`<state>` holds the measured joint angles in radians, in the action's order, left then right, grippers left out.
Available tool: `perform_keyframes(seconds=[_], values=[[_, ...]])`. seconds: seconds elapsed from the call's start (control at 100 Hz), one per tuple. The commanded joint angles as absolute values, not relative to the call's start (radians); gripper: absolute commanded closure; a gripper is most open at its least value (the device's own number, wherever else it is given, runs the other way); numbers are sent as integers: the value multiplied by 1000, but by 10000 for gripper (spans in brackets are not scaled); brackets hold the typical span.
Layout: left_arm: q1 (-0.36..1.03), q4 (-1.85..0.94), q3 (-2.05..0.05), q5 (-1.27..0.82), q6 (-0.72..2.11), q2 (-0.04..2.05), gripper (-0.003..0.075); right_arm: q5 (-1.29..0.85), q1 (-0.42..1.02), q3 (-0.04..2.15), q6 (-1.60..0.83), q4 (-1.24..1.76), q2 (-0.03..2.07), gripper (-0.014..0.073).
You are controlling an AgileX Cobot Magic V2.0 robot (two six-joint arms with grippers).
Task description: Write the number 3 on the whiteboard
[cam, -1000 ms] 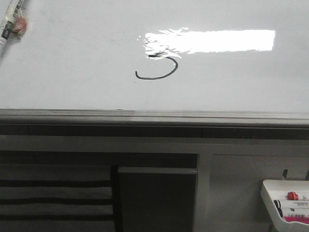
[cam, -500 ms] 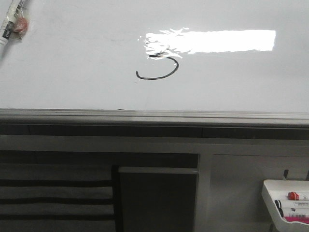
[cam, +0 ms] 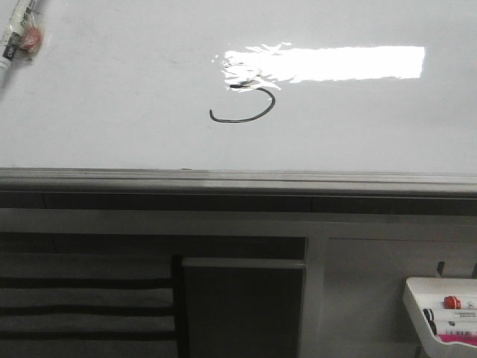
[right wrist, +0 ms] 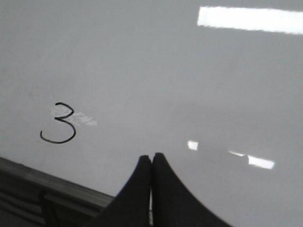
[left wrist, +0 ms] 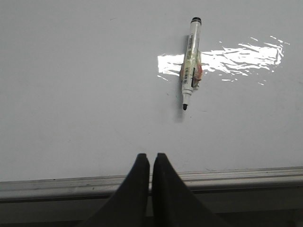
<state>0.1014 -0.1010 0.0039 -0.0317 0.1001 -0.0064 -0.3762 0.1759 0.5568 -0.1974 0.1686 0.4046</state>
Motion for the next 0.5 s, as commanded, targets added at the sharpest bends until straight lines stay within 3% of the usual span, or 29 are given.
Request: perform_keyframes(seconds=[0.0,0.32,0.49], values=[[109,-101,6,41,91,-38,739,-244,100,502,-198,202,318,673],[109,-101,6,41,91,-38,739,-77,51,219,-189,227,77,673],[109,-101,6,41,91,-38,739,163,51,27,72,33,25,673]])
